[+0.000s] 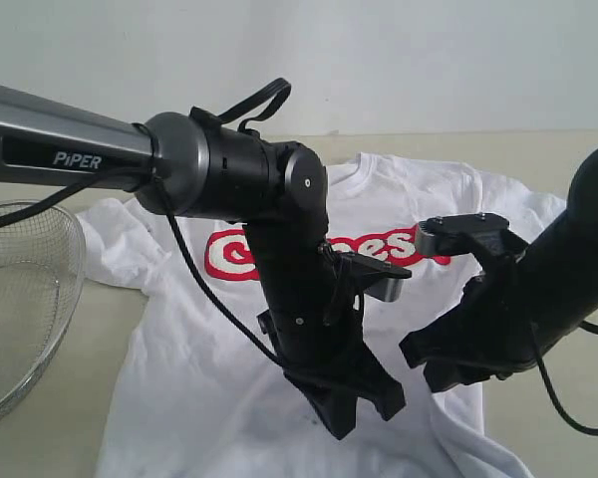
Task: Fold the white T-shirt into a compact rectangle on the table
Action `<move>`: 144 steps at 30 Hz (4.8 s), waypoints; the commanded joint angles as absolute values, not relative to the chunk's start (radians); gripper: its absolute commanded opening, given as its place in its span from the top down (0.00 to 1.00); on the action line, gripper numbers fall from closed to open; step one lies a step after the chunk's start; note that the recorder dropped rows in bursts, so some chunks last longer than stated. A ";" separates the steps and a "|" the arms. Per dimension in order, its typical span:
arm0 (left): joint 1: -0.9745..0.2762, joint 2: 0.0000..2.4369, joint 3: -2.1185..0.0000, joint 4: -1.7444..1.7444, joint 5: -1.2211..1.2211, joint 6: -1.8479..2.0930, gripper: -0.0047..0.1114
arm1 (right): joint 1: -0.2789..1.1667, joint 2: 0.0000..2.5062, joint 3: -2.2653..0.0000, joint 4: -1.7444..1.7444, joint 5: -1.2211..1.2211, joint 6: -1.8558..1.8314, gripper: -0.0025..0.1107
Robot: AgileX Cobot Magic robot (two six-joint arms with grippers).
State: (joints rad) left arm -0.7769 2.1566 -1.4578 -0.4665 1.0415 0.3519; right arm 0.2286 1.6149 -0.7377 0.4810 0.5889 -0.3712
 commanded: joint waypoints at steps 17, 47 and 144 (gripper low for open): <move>-0.775 2.146 -1.454 -0.473 1.044 0.352 0.92 | 0.230 1.618 -0.746 0.608 0.515 -0.474 0.69; -0.775 2.146 -1.454 -0.470 1.044 0.352 0.92 | 0.230 1.622 -0.744 0.272 0.618 -0.079 0.98; -0.569 1.616 -0.918 -0.436 0.554 0.308 0.92 | -0.290 2.067 -1.339 0.165 0.663 -0.035 0.57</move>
